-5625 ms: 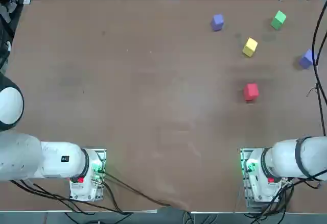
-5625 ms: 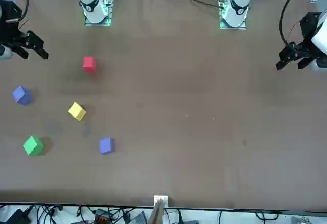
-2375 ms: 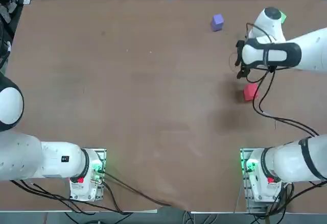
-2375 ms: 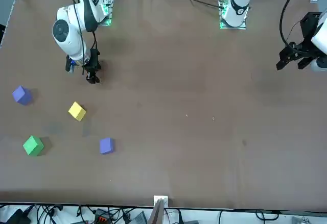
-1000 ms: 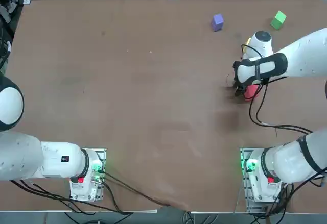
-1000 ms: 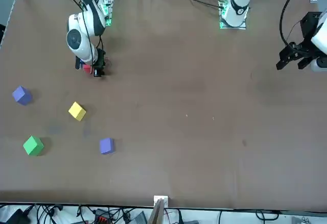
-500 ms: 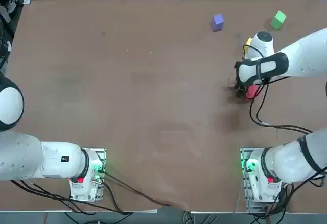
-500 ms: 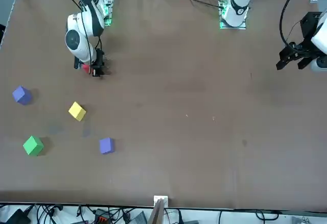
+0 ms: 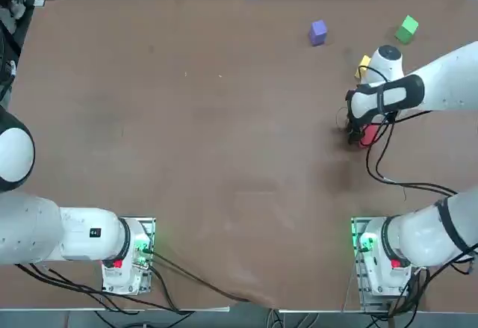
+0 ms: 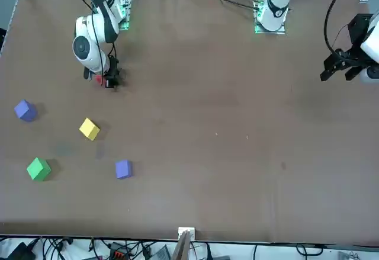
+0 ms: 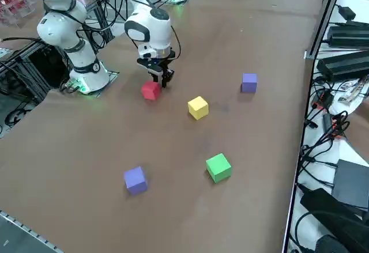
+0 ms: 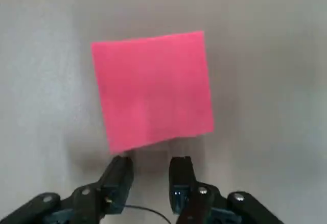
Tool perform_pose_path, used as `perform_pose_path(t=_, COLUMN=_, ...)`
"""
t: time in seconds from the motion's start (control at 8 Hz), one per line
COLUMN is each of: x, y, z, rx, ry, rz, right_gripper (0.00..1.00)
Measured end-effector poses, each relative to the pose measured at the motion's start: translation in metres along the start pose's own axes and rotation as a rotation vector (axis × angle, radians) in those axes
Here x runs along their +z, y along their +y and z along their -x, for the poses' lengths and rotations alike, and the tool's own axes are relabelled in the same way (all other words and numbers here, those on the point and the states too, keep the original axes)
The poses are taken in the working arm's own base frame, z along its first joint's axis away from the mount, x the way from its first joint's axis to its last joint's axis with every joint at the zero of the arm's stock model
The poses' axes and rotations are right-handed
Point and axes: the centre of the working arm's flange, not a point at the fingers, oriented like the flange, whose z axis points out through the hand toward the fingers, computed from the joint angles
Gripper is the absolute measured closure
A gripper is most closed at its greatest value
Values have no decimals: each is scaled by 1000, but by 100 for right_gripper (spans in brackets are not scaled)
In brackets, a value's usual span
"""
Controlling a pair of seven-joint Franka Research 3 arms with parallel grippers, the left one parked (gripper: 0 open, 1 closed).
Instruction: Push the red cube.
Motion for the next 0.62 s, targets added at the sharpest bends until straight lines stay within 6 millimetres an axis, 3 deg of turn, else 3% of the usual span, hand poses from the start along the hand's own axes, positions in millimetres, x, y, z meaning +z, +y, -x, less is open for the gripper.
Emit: perform_pose_path(t=0.62, x=3, y=-4, z=-34, rx=1, ry=-15, rz=22, right_gripper=55)
